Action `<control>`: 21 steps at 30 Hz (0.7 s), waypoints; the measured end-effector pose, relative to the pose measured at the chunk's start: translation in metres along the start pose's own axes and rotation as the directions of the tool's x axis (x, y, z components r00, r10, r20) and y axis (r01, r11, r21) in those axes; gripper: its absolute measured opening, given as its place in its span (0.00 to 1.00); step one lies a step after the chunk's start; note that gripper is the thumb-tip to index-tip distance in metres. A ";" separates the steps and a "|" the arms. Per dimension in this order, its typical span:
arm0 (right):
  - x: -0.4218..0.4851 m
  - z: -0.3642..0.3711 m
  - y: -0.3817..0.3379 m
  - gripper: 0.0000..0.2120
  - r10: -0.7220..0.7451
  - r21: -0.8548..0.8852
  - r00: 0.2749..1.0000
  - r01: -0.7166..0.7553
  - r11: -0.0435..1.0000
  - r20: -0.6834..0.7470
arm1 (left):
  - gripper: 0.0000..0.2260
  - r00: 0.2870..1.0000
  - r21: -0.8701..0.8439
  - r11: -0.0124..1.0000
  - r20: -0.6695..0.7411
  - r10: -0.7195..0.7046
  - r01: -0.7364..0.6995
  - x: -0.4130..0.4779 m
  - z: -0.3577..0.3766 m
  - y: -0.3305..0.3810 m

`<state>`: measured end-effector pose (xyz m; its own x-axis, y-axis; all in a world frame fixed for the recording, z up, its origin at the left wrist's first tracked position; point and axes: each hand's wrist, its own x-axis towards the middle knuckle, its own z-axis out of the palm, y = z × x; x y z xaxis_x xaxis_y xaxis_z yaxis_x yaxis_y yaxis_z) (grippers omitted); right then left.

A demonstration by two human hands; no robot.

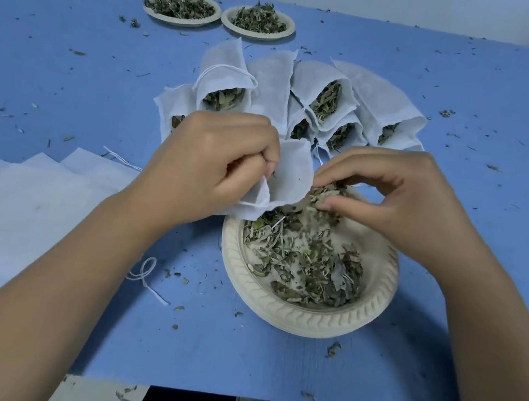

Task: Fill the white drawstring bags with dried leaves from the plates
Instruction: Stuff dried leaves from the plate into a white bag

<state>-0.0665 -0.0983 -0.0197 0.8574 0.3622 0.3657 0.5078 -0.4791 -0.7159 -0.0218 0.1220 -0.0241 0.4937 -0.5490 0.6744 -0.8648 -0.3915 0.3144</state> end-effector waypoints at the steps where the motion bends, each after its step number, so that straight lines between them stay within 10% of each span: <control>1: 0.000 0.000 -0.001 0.09 -0.035 0.052 0.998 0.038 0.998 -0.052 | 0.12 1.000 -0.014 1.000 -0.023 -0.020 0.019 0.000 0.002 0.002; 9: 0.001 0.023 -0.011 0.15 -0.104 0.319 0.884 0.271 0.908 -0.455 | 0.11 0.973 -0.154 0.979 -0.167 -0.161 0.136 -0.002 0.013 0.015; 21: 0.001 0.037 -0.009 0.10 -0.402 -0.279 0.896 0.343 0.897 -0.189 | 0.12 0.939 -0.232 0.964 -0.287 -0.192 0.126 -0.003 0.018 0.021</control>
<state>-0.0734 -0.0641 -0.0354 0.5800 0.3660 0.7278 0.7732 -0.5287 -0.3503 -0.0397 0.1020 -0.0311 0.6032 -0.2283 0.7642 -0.7929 -0.2755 0.5435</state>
